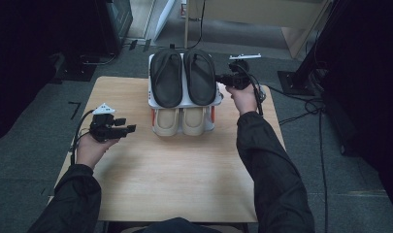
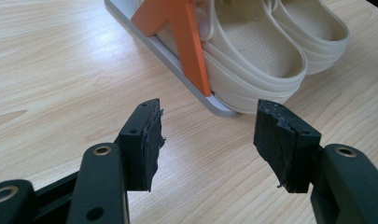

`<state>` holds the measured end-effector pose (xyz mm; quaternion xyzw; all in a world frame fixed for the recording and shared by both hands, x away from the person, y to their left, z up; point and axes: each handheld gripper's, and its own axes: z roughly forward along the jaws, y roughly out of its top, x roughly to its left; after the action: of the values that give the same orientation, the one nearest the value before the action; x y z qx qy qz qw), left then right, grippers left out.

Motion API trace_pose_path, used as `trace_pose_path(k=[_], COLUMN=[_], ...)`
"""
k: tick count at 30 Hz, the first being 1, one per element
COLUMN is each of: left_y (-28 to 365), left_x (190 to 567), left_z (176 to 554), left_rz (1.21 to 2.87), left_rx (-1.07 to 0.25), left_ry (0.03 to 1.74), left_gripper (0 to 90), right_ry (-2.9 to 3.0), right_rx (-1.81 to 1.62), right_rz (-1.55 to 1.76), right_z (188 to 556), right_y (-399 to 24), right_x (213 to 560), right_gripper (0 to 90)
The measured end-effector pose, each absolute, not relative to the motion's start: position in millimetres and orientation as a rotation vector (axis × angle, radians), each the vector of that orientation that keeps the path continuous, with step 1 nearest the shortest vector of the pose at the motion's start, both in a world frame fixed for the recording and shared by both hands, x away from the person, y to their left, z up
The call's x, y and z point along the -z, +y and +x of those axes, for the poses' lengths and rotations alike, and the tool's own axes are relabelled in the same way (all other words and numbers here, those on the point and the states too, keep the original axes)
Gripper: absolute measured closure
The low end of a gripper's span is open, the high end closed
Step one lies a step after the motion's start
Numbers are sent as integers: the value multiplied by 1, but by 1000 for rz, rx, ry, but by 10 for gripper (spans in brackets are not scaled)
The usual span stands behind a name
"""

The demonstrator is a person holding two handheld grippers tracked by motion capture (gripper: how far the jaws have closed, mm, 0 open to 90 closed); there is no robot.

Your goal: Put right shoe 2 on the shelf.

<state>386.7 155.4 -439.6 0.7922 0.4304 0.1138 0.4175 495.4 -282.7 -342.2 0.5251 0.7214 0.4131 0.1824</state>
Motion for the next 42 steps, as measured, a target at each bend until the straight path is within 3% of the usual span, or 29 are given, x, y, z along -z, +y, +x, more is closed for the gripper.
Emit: trace_pose_path(k=[21, 42], left_y=[154, 156], left_x=[440, 441], left_z=[387, 388], left_rz=[1995, 1987], left_rx=[-284, -274], left_ry=[1078, 1086], left_gripper=[420, 419], right_ry=[2055, 2046], right_rx=[-1190, -1238], right_rz=[1435, 1381], right_z=[487, 473], right_y=[-274, -300], right_x=[344, 350], right_gripper=[705, 593])
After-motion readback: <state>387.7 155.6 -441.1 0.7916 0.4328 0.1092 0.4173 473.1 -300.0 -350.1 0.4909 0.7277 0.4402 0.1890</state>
